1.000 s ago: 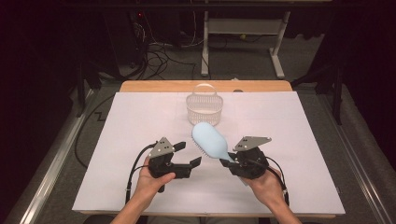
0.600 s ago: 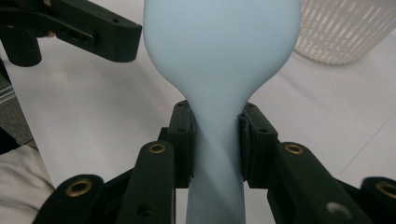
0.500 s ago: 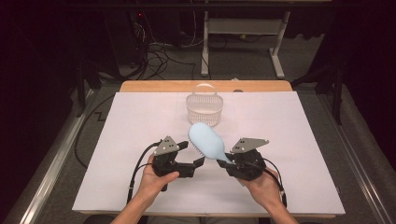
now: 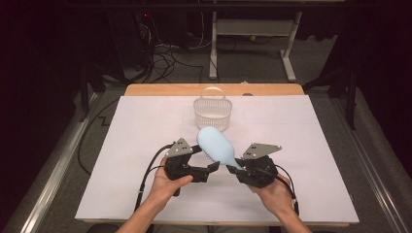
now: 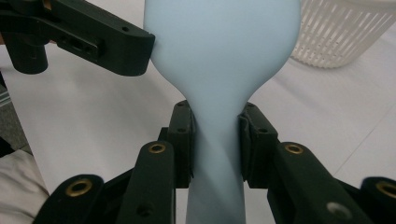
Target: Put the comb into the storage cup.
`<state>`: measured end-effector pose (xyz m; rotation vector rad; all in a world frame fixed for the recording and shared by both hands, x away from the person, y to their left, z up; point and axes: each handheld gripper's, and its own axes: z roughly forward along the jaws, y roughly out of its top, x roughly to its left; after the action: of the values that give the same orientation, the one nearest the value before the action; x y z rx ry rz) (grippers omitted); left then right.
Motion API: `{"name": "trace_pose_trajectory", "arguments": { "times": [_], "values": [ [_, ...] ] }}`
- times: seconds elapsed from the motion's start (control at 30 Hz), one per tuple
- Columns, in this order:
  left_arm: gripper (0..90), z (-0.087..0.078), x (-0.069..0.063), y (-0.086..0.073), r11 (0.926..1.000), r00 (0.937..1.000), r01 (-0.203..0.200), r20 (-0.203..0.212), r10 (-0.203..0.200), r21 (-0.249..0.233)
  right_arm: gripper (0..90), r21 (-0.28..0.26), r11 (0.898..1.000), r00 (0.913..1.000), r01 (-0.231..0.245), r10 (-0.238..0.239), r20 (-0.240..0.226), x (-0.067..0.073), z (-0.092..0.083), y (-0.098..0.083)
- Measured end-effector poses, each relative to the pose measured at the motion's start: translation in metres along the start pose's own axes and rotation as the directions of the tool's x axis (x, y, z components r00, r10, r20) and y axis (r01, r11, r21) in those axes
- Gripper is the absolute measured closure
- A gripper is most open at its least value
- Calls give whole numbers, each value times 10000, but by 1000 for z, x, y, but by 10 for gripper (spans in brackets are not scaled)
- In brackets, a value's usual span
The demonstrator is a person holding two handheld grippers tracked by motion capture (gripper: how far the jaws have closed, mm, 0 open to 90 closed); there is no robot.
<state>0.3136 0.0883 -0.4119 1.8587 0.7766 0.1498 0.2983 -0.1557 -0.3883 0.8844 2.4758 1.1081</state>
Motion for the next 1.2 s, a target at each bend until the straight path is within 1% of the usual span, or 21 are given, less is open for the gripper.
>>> {"name": "trace_pose_trajectory", "arguments": {
  "times": [0.07, 0.2, 0.33, 0.4, 0.5, 0.53, 0.63, 0.73, 0.83, 1.0, 1.07, 1.13, 1.2],
  "values": [
    [148, 3, -1, 2, 10000, 10000, -21, 80, 21, -19, 709, -12, 10000, 10000, -48, 48, 6, 1, 0, 1],
    [130, 11, -4, 6, 9999, 9997, -88, 218, 86, 93, 710, -122, 9999, 10000, 64, -64, -29, 4, 0, 1],
    [118, 16, -6, 10, 10000, 9995, 73, 317, -72, -29, 710, -153, 9999, 10000, 79, -80, -45, 4, -1, 1],
    [117, 19, -6, 11, 9999, 9992, 137, 380, -137, -2, 710, -141, 9999, 10000, 50, -51, -65, 4, 0, 1],
    [117, 21, -6, 10, 9998, 9992, 174, 350, -175, 16, 710, 11, 9998, 9998, 190, -190, -19, 8, 3, 1],
    [126, 21, -6, 10, 9998, 9991, 199, 364, -200, 18, 710, 29, 9997, 9997, 254, -254, -30, 9, 5, 0],
    [170, 21, -6, 10, 9996, 9992, 249, 321, -245, -113, 711, 115, 9997, 9998, 213, -212, -51, 9, 8, 0],
    [221, 21, -5, 11, 9993, 9983, 368, 463, -364, -64, 711, 204, 9994, 9996, 278, -278, 10, 8, 9, -2],
    [249, 21, -5, 11, 9994, 9981, 339, 522, -338, -7, 711, 290, 9992, 9996, 269, -270, 35, 7, 11, -3],
    [289, 18, -5, 11, 9996, 9976, 259, 639, -253, -89, 711, 350, 9988, 9994, 332, -335, 93, 7, 12, -2],
    [305, 17, -7, 11, 9998, 9975, 214, 675, -213, -2, 712, 376, 9984, 9990, 434, -438, 106, 8, 11, -2],
    [312, 15, -6, 12, 9998, 9966, 162, 802, -172, 133, 712, 388, 9979, 9985, 524, -528, 107, 8, 11, -2],
    [318, 14, -5, 11, 9998, 9965, 113, 825, -127, 165, 712, 393, 9979, 9986, 515, -519, 85, 8, 11, -1]
  ]
}}
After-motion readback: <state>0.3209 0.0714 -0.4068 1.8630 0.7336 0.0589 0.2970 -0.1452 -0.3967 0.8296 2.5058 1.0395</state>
